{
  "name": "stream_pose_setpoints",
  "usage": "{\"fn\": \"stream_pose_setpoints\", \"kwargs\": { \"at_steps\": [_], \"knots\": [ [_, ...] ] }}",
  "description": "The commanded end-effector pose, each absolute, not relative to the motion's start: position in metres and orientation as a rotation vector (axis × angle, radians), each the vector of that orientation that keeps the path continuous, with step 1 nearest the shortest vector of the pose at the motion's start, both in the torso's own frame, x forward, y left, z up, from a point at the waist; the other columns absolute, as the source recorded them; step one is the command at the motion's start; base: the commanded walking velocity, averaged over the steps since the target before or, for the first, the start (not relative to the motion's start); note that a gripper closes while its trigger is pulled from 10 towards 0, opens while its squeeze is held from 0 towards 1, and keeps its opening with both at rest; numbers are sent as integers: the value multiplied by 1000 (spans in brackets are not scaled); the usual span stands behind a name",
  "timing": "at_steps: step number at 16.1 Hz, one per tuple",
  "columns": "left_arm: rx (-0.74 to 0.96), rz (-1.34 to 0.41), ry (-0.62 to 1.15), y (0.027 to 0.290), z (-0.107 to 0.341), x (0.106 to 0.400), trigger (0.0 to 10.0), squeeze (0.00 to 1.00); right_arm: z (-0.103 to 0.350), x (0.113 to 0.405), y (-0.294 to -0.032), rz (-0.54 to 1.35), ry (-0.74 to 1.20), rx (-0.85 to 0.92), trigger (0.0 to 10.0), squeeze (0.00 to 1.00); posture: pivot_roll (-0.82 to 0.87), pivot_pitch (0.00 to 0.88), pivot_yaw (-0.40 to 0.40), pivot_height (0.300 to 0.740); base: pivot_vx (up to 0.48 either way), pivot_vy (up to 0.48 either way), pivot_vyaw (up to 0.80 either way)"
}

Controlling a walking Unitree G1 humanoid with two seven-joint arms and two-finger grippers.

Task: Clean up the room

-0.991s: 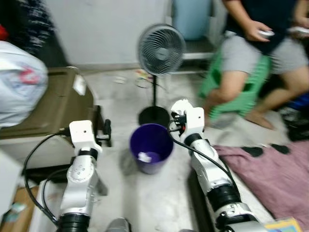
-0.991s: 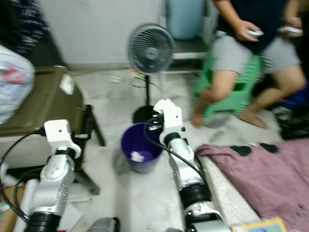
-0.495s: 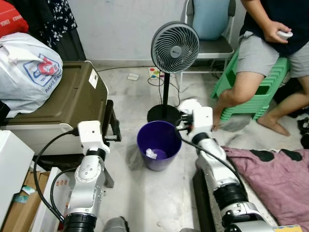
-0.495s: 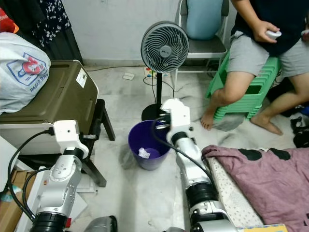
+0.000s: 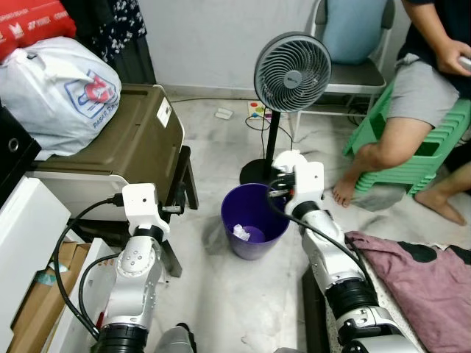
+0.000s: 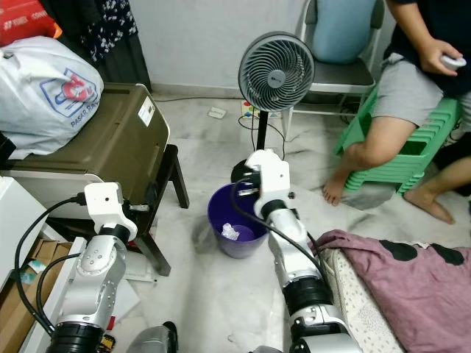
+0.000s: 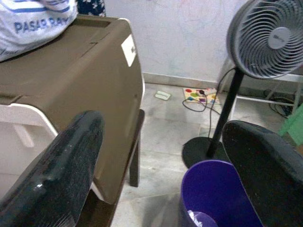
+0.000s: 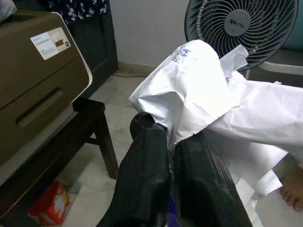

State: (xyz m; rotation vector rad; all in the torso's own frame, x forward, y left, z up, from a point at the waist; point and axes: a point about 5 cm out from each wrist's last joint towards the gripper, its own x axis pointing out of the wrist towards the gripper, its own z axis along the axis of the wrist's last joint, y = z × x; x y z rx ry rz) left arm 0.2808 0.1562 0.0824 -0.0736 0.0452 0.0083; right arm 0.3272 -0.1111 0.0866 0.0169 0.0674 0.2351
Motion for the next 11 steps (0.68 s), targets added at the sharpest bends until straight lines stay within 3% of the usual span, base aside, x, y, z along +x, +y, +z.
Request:
{"fn": "stream_pose_setpoints", "kwargs": {
  "at_steps": [1, 8, 11],
  "knots": [
    [-76, 4, 35, 159, 84, 281, 10000, 0, 87, 327, -108, 241, 69, 20, 10000, 0, -20, 62, -33, 740, 0, 0, 0],
    [-75, -12, 29, 158, 85, 281, 10000, 0, 87, 327, -107, 246, 64, 34, 10000, 0, -18, 60, -29, 740, 0, 0, 0],
    [-77, -13, 28, 158, 85, 281, 10000, 0, 87, 327, -106, 246, 62, 40, 10000, 0, -17, 61, -29, 740, 271, 0, 0]
  ]
}}
